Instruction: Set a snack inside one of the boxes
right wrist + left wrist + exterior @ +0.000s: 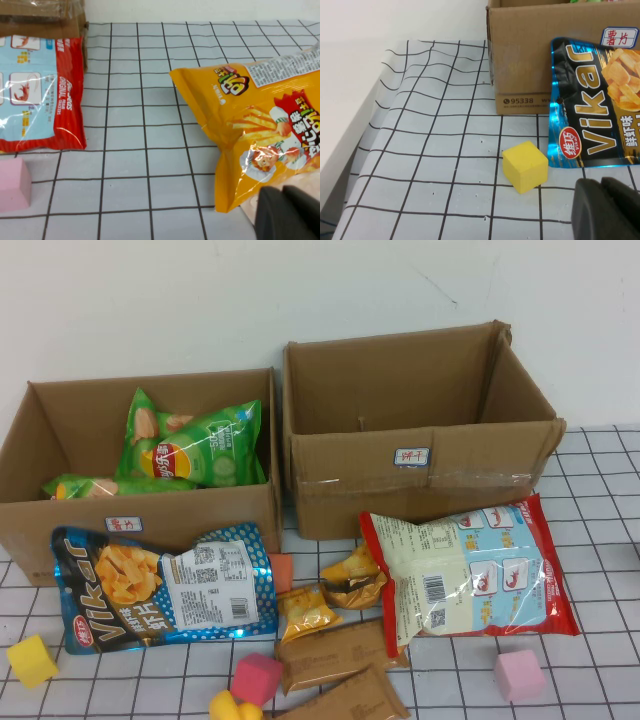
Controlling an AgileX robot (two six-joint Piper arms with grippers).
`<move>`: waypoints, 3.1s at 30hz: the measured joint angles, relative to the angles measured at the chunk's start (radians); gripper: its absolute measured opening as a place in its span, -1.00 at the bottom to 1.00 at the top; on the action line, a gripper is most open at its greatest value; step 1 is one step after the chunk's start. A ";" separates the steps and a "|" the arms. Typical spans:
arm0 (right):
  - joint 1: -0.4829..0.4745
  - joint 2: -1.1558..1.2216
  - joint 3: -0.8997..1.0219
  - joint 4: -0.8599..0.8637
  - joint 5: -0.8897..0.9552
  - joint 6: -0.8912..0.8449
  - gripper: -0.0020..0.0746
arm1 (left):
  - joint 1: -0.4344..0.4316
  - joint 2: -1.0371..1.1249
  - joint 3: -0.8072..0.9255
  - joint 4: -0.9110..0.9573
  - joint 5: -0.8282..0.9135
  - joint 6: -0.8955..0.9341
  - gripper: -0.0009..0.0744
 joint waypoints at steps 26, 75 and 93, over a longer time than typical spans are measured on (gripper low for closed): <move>0.000 0.000 0.000 0.000 0.000 0.000 -0.95 | 0.000 0.000 0.000 0.000 0.000 0.000 -0.98; 0.000 0.000 0.006 1.024 0.044 -0.116 -0.95 | 0.000 0.000 0.004 -0.812 -0.325 -0.416 -0.98; 0.000 0.000 0.006 1.025 0.059 -0.326 -0.95 | -0.123 0.546 -0.639 -0.284 0.346 0.087 -0.83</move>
